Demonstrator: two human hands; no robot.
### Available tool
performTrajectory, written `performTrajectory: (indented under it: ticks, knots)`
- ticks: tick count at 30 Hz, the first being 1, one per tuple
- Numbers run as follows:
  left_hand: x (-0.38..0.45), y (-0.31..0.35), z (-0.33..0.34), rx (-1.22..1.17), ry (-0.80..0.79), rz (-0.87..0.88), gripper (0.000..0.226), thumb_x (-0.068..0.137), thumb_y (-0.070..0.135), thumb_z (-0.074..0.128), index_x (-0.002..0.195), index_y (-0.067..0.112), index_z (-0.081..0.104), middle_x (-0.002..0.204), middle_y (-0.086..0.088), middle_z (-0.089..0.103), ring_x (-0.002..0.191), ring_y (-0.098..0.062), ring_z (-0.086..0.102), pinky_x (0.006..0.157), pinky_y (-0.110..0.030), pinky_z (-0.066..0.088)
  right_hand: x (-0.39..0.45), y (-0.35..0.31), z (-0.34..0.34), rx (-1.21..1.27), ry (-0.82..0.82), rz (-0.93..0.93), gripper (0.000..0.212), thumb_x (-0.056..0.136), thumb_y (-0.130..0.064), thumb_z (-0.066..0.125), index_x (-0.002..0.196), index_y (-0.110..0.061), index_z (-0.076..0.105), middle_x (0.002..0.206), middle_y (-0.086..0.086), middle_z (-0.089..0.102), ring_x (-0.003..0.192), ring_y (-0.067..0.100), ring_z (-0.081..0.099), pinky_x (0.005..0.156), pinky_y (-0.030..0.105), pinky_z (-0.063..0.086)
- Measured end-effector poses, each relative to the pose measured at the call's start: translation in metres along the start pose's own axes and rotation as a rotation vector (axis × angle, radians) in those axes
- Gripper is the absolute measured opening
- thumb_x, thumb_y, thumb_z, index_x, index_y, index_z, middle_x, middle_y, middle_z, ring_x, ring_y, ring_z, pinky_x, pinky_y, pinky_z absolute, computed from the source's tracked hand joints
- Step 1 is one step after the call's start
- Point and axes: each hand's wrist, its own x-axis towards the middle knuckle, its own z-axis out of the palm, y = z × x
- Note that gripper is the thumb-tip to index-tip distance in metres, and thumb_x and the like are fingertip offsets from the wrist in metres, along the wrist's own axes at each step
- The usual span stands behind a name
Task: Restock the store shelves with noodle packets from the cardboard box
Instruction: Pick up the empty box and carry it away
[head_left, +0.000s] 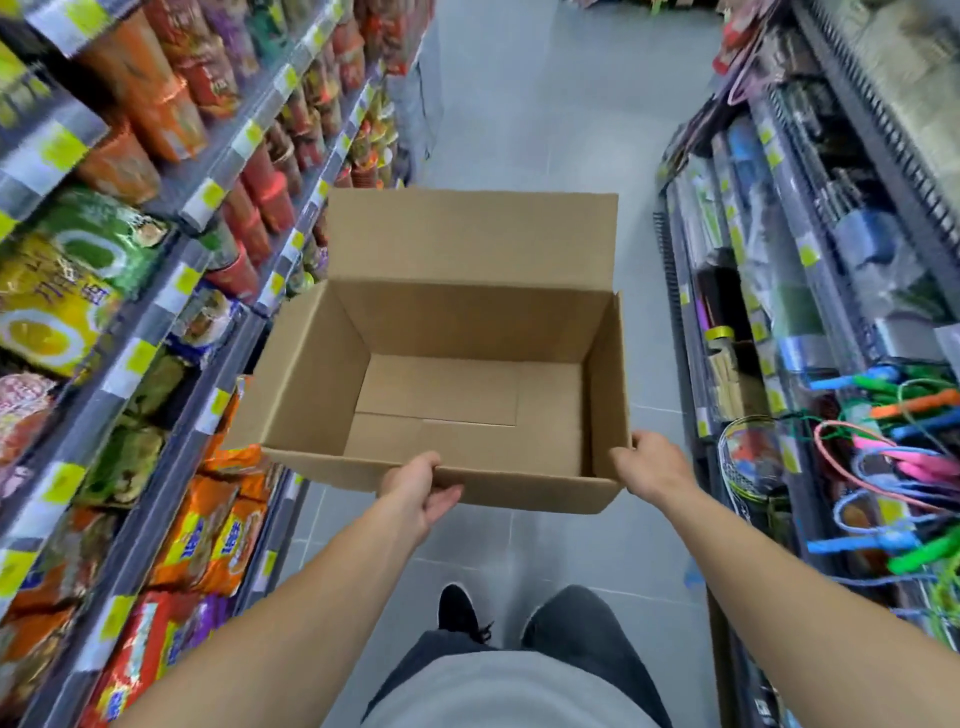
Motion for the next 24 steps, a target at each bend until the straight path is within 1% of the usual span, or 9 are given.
performTrajectory:
  ticks: [3,6,11,14,16,18,20,22,24]
  knots:
    - [0.019,0.034,0.026,0.011,0.013,-0.018,0.031,0.091,0.011,0.061,0.117,-0.001,0.053,0.099,-0.023,0.064,0.072,-0.030,0.068,0.048,-0.034,0.059,0.039,-0.019,-0.007,-0.014,-0.031,0.027,0.015,0.085,-0.022,0.051,0.087,-0.014,0.063,0.079,0.007,0.064,0.079,0.029,0.057,0.062,0.030,0.038]
    - [0.045,0.070,0.057,0.015,0.049,-0.024,0.021,0.091,0.010,0.061,0.107,0.000,0.053,0.091,-0.020,0.062,0.071,-0.031,0.066,0.056,-0.039,0.059,0.094,-0.038,-0.010,0.006,-0.075,0.046,0.018,0.081,-0.022,0.051,0.085,-0.011,0.065,0.081,0.009,0.067,0.081,0.030,0.062,0.068,0.031,0.049]
    - [0.088,0.141,0.128,0.024,0.125,-0.010,0.014,0.091,0.010,0.062,0.088,0.003,0.050,0.087,-0.017,0.058,0.072,-0.030,0.064,0.078,-0.042,0.058,0.202,-0.075,-0.029,0.062,-0.146,0.060,0.020,0.082,-0.022,0.051,0.089,-0.008,0.063,0.085,0.010,0.066,0.081,0.029,0.063,0.065,0.030,0.048]
    - [0.114,0.193,0.173,0.075,0.143,-0.034,0.014,0.092,0.015,0.062,0.091,0.005,0.052,0.087,-0.018,0.061,0.076,-0.030,0.067,0.081,-0.042,0.058,0.268,-0.109,-0.053,0.065,-0.157,0.051,0.017,0.085,-0.021,0.052,0.090,-0.009,0.063,0.088,0.010,0.066,0.083,0.028,0.063,0.073,0.034,0.053]
    - [0.126,0.219,0.194,0.223,0.123,-0.034,0.022,0.092,0.027,0.062,0.095,0.007,0.055,0.090,-0.018,0.066,0.079,-0.030,0.070,0.079,-0.041,0.059,0.298,-0.129,-0.074,0.044,-0.148,0.044,0.016,0.086,-0.020,0.051,0.090,-0.009,0.063,0.088,0.010,0.066,0.084,0.028,0.063,0.073,0.033,0.053]
    - [0.148,0.252,0.220,0.514,0.182,0.097,0.042,0.086,0.048,0.062,0.095,0.007,0.059,0.090,-0.015,0.069,0.075,-0.027,0.069,0.075,-0.040,0.060,0.344,-0.151,-0.102,0.041,-0.128,0.052,0.015,0.084,-0.019,0.051,0.088,-0.009,0.062,0.087,0.009,0.066,0.083,0.028,0.063,0.074,0.035,0.054]
    - [0.162,0.276,0.235,0.912,0.312,0.337,0.059,0.079,0.062,0.059,0.096,0.005,0.059,0.093,-0.009,0.066,0.080,-0.027,0.065,0.072,-0.039,0.057,0.374,-0.166,-0.123,0.047,-0.140,0.058,0.014,0.078,-0.016,0.051,0.083,-0.008,0.062,0.083,0.011,0.066,0.081,0.030,0.064,0.076,0.039,0.056]
    - [0.187,0.308,0.255,1.162,0.410,0.621,0.052,0.081,0.054,0.064,0.107,0.010,0.051,0.106,-0.007,0.058,0.095,-0.029,0.057,0.077,-0.040,0.050,0.420,-0.187,-0.142,0.063,-0.144,0.073,0.015,0.074,-0.014,0.051,0.080,-0.006,0.061,0.081,0.013,0.068,0.079,0.032,0.066,0.077,0.041,0.058]
    - [0.204,0.333,0.269,1.371,0.454,0.852,0.059,0.081,0.046,0.068,0.124,0.013,0.046,0.123,-0.009,0.050,0.111,-0.031,0.048,0.092,-0.042,0.045,0.451,-0.198,-0.153,0.066,-0.163,0.082,0.020,0.070,-0.015,0.050,0.082,-0.006,0.063,0.080,0.013,0.070,0.078,0.031,0.068,0.078,0.042,0.058]
